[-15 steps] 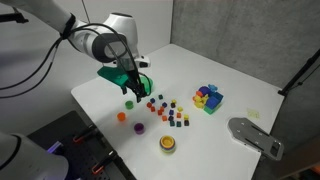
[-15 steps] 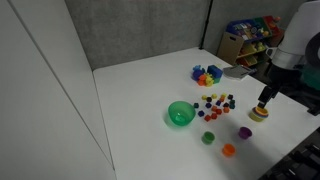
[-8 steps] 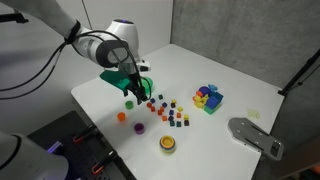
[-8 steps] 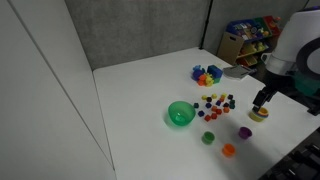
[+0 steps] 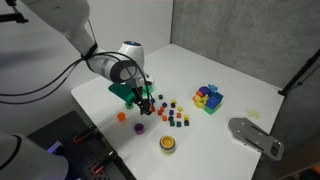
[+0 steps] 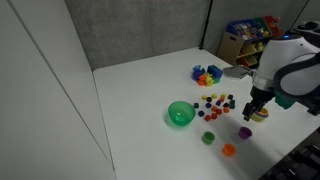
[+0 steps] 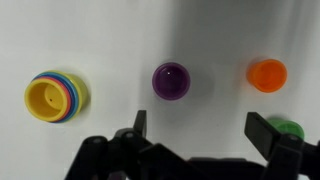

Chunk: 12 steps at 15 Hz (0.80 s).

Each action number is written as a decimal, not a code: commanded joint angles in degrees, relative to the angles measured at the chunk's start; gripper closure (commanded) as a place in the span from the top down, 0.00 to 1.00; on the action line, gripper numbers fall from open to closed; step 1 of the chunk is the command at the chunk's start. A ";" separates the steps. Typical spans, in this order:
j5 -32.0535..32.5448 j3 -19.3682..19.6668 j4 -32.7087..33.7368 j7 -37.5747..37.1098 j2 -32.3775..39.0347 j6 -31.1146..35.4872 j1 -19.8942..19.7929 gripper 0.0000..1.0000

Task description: Put the small purple bowl in the yellow bowl on the right

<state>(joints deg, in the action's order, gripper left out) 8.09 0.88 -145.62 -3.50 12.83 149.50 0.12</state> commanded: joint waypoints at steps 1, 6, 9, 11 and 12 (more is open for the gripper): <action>2.50 2.19 3.73 -2.80 6.54 1.56 1.11 1.00; 2.23 4.31 6.39 -2.32 13.45 3.18 1.94 1.00; 1.35 4.49 6.41 -0.76 16.01 5.77 1.47 1.00; 0.91 4.40 5.55 0.03 16.98 8.74 1.07 1.00; 0.58 4.24 5.31 0.38 17.51 10.09 0.84 1.00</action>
<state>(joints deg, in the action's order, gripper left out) 8.97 4.92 -140.11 -4.23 29.04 156.35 1.25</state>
